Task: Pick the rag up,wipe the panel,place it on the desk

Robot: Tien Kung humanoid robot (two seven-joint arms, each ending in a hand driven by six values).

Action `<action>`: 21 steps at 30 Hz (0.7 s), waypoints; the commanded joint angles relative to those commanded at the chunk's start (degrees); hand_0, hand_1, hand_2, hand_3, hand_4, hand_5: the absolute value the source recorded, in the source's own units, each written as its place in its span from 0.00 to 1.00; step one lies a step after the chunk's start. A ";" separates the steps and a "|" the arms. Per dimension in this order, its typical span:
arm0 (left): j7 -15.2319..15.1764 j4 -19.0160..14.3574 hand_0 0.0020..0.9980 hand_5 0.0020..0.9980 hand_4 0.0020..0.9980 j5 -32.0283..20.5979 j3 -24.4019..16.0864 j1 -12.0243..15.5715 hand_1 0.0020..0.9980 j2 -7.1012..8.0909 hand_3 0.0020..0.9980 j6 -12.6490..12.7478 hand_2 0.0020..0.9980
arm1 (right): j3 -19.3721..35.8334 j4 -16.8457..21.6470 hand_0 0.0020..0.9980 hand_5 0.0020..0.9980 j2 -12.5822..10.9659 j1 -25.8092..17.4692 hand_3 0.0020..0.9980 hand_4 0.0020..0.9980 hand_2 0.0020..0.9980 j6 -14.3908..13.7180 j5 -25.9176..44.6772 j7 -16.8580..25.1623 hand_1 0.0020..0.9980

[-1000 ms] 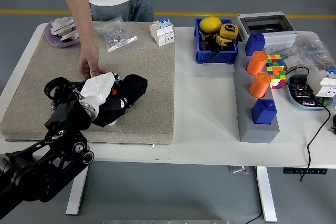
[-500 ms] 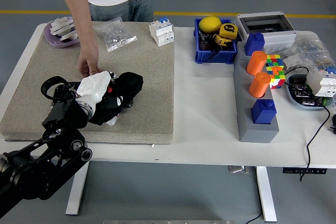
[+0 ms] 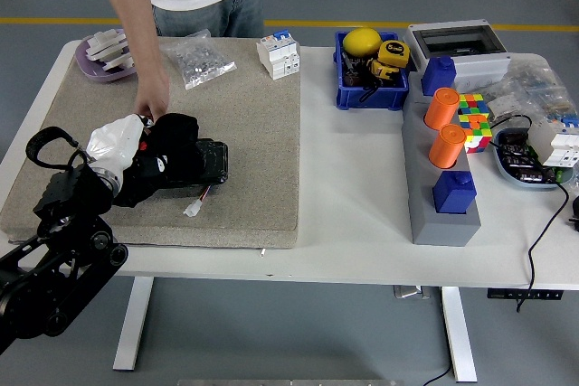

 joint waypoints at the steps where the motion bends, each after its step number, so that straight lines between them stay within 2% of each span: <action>1: -0.07 0.08 0.20 0.00 0.40 0.19 -0.64 0.34 0.13 0.18 0.54 0.10 0.55 | 0.03 0.00 0.74 0.61 0.00 -0.06 0.62 1.00 0.65 0.01 0.00 0.00 0.53; 11: -0.13 1.13 0.20 0.00 0.40 1.95 -6.27 2.16 0.13 1.18 0.54 0.34 0.55 | 0.06 0.03 0.74 0.61 -0.06 -0.14 0.62 1.00 0.65 0.01 -0.03 -0.03 0.53; 16: -0.18 1.52 0.20 0.00 0.39 2.23 -7.75 2.71 0.13 1.93 0.54 0.43 0.55 | -0.07 0.00 0.74 0.61 -0.11 -0.25 0.62 1.00 0.65 0.04 0.08 -0.07 0.53; 21: -0.30 2.55 0.20 0.00 0.40 2.50 -9.69 3.27 0.13 2.00 0.54 0.56 0.55 | -0.10 0.01 0.74 0.61 -0.14 -0.28 0.62 1.00 0.65 0.04 0.08 -0.10 0.53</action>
